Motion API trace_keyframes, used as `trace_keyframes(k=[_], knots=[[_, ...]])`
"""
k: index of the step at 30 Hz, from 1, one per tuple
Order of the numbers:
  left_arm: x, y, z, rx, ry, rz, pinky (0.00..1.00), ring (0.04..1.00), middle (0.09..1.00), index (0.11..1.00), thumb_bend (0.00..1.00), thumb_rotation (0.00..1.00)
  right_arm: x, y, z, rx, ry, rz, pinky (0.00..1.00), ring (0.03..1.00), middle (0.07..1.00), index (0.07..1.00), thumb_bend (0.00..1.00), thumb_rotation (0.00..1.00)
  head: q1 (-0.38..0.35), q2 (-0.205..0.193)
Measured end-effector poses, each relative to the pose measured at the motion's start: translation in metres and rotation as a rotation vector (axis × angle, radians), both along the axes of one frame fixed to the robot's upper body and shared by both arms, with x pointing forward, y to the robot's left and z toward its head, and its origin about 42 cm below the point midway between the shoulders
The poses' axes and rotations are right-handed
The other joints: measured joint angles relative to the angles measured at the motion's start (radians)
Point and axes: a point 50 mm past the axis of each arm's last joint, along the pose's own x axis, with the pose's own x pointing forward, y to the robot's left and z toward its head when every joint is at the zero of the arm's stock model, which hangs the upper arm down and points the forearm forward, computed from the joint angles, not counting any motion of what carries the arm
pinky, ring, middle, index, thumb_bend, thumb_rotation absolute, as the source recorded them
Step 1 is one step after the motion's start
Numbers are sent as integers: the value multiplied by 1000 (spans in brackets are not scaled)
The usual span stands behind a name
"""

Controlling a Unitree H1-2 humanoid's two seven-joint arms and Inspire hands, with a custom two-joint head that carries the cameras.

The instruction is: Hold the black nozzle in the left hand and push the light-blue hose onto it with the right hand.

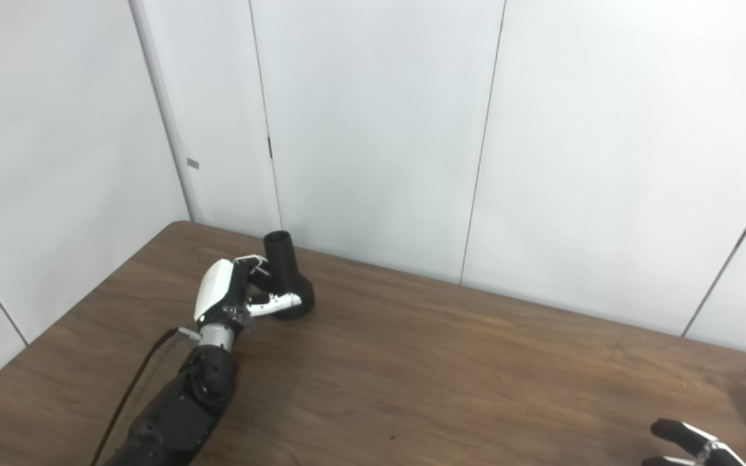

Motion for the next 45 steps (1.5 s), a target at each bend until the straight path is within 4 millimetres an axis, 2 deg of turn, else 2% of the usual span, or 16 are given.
trace_keyframes(k=[3,6,9,12,14,15,16,18,21,25,28,32,35,38,41,45], knots=[[2,-2,0,18,-1,-2,740,555,478,488,526,0,0,0,0,-3,2,0,382,547,716,668,957,296,-6,3],[2,-2,-1,19,1,-4,785,595,510,470,524,0,0,0,0,-3,3,-1,384,553,720,670,955,287,-8,0],[3,-5,-1,38,8,-27,808,599,491,481,526,0,0,0,0,-6,4,-3,386,551,722,673,937,275,-29,14],[1,-12,-1,118,15,-105,808,608,478,493,526,0,0,3,3,-12,-2,-1,400,579,753,696,870,215,-60,25],[-2,-18,-3,167,17,-165,804,604,469,498,526,0,1,5,5,-8,-2,-4,429,621,789,730,789,104,-71,28],[-3,-23,-2,190,12,-195,806,603,467,499,526,0,1,7,6,-4,0,-6,435,629,795,737,774,82,-81,29],[-4,-27,-3,207,10,-224,829,606,467,499,526,0,2,9,8,12,-4,-1,490,654,827,777,716,42,-87,32],[-6,-34,-4,235,0,-284,863,611,472,497,526,0,4,15,9,50,-9,17,564,675,868,833,636,8,-115,40],[-11,-46,-6,259,-16,-372,885,619,469,496,526,0,8,22,13,60,-21,40,618,720,908,870,601,0,-164,57],[-16,-61,-7,317,-72,-494,850,600,463,503,525,0,16,24,15,28,-48,38,594,754,944,907,603,0,-221,72],[-18,-73,-8,335,-108,-556,869,616,463,505,525,0,26,22,6,24,-63,38,606,753,940,911,667,0,-273,80],[-16,-97,-9,345,-142,-647,861,611,468,497,526,0,33,11,-14,-1,-33,38,552,734,924,894,723,9,-320,89],[-13,-117,-11,362,-165,-707,860,612,462,501,526,0,36,0,-14,-44,-49,39,558,720,917,896,724,6,-354,98],[-14,-144,-13,377,-190,-786,874,638,464,500,526,0,42,-9,-6,-78,-70,33,551,712,918,891,760,93,-377,103],[-16,-172,-14,377,-221,-858,872,651,468,496,526,0,46,-11,-1,-87,-85,36,530,711,917,878,804,167,-400,110],[-17,-187,-14,390,-247,-908,862,647,470,492,526,0,47,-10,0,-98,-89,41,521,696,916,871,817,199,-430,118]])
